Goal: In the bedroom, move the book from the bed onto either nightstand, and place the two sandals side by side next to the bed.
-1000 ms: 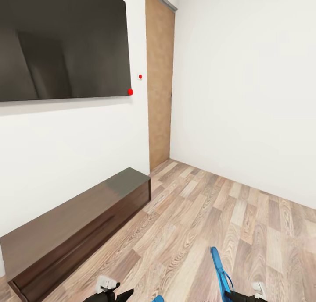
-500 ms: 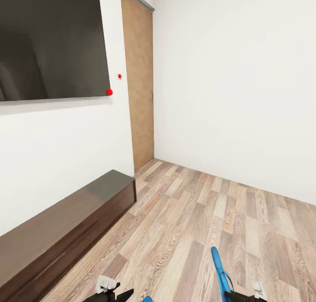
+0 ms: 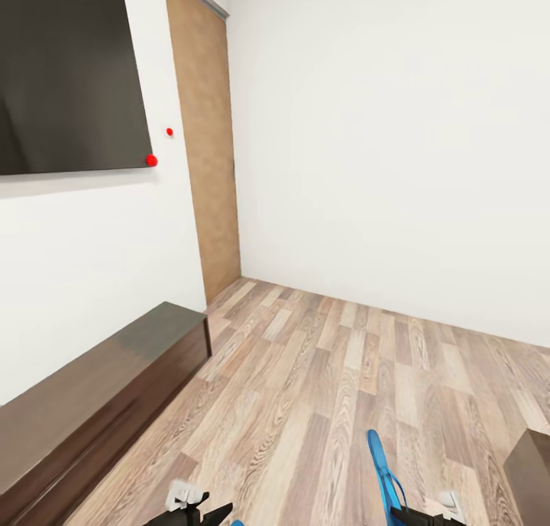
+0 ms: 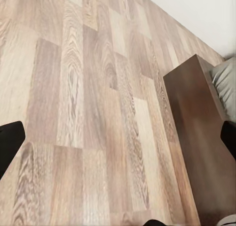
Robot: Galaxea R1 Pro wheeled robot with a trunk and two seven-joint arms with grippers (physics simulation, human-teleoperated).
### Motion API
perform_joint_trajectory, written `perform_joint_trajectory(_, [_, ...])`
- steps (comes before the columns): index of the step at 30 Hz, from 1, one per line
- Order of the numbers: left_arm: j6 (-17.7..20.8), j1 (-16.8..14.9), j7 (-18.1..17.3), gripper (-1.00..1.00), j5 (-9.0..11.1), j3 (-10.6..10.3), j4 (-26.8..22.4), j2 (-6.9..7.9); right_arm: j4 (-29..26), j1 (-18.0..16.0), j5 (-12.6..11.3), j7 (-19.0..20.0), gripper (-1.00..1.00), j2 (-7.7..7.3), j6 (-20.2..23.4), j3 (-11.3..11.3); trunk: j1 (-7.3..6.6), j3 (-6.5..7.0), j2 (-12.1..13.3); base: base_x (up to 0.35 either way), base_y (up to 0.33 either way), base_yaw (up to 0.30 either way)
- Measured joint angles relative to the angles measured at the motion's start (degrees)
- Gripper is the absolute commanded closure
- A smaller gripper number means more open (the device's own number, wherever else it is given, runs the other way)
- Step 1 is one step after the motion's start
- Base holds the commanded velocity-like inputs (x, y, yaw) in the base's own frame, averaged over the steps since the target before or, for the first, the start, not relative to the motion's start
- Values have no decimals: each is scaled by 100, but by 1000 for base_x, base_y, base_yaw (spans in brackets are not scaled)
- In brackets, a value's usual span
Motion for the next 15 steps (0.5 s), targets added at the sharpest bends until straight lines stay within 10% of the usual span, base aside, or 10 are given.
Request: perform_joint_trajectory(15, [0, 0, 0, -100, 0, 0, 0, 0, 6, 0, 0, 0, 100, -1, 1, 0, 0, 0, 0, 0, 0, -263])
